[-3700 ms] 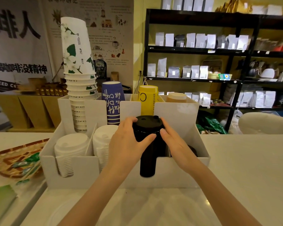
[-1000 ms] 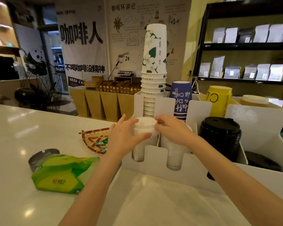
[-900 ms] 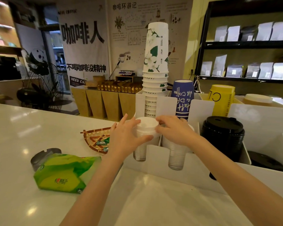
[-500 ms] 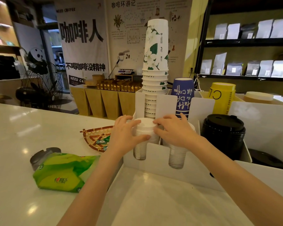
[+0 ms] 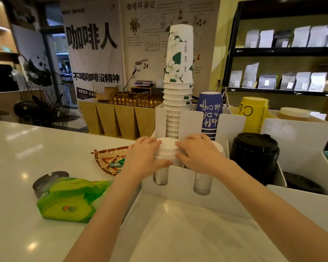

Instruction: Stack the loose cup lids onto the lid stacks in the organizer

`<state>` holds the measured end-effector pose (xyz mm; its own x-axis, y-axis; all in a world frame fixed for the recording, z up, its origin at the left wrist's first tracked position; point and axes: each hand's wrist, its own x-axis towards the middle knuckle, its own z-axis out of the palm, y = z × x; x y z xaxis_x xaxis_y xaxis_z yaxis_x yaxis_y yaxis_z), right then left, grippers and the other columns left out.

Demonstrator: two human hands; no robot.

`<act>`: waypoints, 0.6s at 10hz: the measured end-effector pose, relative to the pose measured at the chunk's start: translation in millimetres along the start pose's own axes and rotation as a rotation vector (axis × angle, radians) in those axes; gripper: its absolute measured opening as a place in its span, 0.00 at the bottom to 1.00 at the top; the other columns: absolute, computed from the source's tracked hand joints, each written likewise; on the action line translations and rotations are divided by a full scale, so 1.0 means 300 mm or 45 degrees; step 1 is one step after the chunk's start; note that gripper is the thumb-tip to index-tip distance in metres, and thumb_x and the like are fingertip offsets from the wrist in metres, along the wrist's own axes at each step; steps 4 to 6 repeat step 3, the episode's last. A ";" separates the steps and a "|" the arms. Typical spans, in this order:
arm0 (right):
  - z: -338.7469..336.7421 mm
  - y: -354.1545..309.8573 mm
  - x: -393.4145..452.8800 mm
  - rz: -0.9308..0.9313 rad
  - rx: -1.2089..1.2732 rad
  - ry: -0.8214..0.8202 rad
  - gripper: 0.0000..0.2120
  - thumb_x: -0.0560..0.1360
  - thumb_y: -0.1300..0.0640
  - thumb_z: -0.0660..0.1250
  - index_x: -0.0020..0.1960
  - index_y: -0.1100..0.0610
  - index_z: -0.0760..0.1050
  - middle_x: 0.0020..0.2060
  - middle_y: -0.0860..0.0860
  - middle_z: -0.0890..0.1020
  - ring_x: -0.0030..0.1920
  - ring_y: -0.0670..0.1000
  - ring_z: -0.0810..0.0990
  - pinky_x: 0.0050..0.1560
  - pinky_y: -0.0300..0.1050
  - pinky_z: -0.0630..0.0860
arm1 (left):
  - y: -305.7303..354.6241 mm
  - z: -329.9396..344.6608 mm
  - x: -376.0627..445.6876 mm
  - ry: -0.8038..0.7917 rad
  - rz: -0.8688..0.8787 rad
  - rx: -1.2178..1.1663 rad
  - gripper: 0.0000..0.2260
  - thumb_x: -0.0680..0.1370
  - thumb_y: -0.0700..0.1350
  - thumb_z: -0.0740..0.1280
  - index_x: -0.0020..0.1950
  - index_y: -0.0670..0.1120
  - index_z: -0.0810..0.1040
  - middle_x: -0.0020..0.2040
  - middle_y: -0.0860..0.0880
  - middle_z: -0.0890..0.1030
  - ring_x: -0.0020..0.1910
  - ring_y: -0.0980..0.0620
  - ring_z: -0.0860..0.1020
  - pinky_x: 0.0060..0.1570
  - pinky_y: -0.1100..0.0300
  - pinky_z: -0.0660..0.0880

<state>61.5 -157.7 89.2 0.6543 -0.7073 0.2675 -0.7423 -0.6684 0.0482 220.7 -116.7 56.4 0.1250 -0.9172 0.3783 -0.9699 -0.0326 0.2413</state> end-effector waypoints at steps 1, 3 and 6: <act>-0.008 0.012 -0.003 -0.011 0.021 -0.043 0.19 0.77 0.50 0.53 0.66 0.53 0.67 0.63 0.53 0.75 0.65 0.54 0.67 0.67 0.52 0.60 | 0.005 -0.018 -0.003 -0.090 -0.004 -0.061 0.33 0.70 0.60 0.65 0.71 0.51 0.58 0.74 0.51 0.61 0.73 0.49 0.55 0.70 0.46 0.55; -0.057 0.070 -0.087 0.061 0.411 0.208 0.21 0.76 0.52 0.57 0.69 0.51 0.62 0.68 0.50 0.70 0.69 0.50 0.64 0.67 0.46 0.61 | -0.027 -0.037 -0.045 -0.153 -0.006 -0.280 0.37 0.69 0.48 0.70 0.72 0.52 0.53 0.76 0.52 0.53 0.74 0.51 0.49 0.72 0.48 0.50; -0.057 0.070 -0.087 0.061 0.411 0.208 0.21 0.76 0.52 0.57 0.69 0.51 0.62 0.68 0.50 0.70 0.69 0.50 0.64 0.67 0.46 0.61 | -0.027 -0.037 -0.045 -0.153 -0.006 -0.280 0.37 0.69 0.48 0.70 0.72 0.52 0.53 0.76 0.52 0.53 0.74 0.51 0.49 0.72 0.48 0.50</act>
